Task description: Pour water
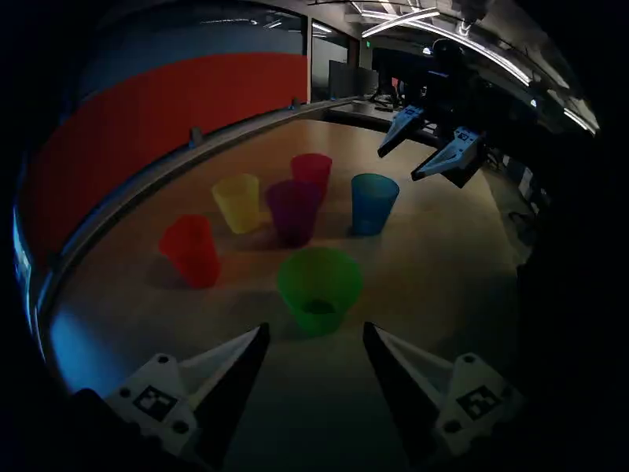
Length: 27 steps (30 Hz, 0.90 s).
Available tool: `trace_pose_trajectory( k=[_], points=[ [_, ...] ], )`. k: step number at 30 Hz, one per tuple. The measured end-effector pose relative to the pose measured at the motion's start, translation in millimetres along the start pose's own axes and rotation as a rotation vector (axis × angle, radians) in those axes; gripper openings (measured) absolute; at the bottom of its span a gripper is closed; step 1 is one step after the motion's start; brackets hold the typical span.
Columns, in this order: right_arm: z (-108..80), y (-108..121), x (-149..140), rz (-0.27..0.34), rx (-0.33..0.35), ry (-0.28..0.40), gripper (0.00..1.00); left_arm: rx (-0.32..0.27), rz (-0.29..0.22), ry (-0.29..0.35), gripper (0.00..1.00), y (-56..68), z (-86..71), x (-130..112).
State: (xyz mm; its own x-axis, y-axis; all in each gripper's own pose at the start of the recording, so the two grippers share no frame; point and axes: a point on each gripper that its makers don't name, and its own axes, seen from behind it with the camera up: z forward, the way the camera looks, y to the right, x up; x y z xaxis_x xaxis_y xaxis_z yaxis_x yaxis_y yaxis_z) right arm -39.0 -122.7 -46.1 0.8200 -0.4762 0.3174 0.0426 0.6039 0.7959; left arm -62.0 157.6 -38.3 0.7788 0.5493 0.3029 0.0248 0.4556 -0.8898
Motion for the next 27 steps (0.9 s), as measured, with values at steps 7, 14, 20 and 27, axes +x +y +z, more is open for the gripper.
trace_pose_trajectory(
  k=[7, 14, 20, 27],
  points=[
    [12.2, -0.1, -14.7, -0.001, 0.009, -0.029, 1.0, -0.016, -0.003, -0.025, 0.87, -0.4, 12.9, -8.3],
    [28.1, -2.8, -25.0, -0.012, 0.027, -0.054, 1.0, -0.042, -0.021, -0.031, 0.87, 1.4, 25.6, -11.4],
    [40.7, -5.0, -30.7, -0.02, 0.041, -0.075, 1.0, -0.057, -0.02, -0.039, 0.87, 2.2, 37.8, -12.3],
    [52.3, -2.8, -35.5, -0.017, 0.047, -0.091, 1.0, -0.066, -0.018, -0.038, 0.86, 1.0, 49.8, -10.2]
  ],
)
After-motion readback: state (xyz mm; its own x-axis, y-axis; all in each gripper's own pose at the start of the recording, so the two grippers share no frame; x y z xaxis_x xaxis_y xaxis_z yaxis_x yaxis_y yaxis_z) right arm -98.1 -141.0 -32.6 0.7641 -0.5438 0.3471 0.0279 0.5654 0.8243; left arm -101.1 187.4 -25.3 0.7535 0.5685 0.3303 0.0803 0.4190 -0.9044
